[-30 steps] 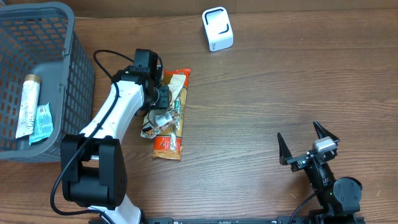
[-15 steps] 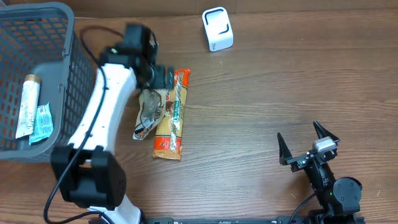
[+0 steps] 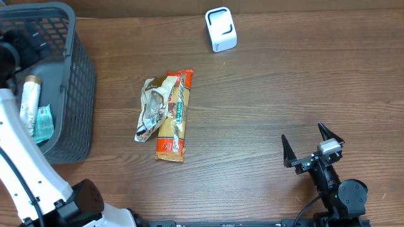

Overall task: Scan the item barcode
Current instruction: 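Place brown bag onto table beside pasta pack with left gripper, then reach left gripper into basket and grasp white lotion tube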

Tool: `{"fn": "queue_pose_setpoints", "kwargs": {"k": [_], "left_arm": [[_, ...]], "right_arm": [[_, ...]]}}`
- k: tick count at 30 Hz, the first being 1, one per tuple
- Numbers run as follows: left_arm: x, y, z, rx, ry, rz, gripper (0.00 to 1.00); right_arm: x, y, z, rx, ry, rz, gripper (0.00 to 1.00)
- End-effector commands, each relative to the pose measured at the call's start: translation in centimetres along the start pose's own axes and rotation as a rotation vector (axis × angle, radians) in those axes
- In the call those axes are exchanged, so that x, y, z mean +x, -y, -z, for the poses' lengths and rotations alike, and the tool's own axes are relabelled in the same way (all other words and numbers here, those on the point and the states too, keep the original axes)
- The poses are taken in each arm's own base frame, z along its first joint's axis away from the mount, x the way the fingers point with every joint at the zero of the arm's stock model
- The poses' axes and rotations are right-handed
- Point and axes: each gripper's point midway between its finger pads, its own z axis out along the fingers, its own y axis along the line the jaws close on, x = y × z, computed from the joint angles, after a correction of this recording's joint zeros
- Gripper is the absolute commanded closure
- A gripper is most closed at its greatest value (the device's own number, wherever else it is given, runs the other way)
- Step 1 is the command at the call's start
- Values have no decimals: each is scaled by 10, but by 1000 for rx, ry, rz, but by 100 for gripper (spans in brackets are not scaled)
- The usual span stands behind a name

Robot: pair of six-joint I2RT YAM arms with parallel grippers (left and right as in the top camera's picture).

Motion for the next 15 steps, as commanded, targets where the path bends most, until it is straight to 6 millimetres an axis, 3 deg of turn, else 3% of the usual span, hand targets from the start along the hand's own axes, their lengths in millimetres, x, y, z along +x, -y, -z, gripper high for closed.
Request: {"fn": "queue_pose_setpoints", "kwargs": {"k": [1, 4, 5, 8, 12, 15], "left_arm": [[29, -46, -39, -104, -115, 53, 0], [43, -57, -73, -119, -138, 42, 0], [49, -62, -96, -129, -129, -5, 0], [51, -66, -128, -127, -81, -146, 0], [57, -76, -157, -134, -40, -333, 0], [57, -94, -167, -161, -16, -329, 0]], "right_arm": [[1, 2, 0, 13, 5, -5, 0], [1, 2, 0, 13, 5, -5, 0], [1, 2, 0, 13, 5, -5, 0], [1, 2, 0, 13, 5, -5, 0], [1, 2, 0, 13, 5, -5, 0], [1, 2, 0, 13, 5, -5, 0]]}}
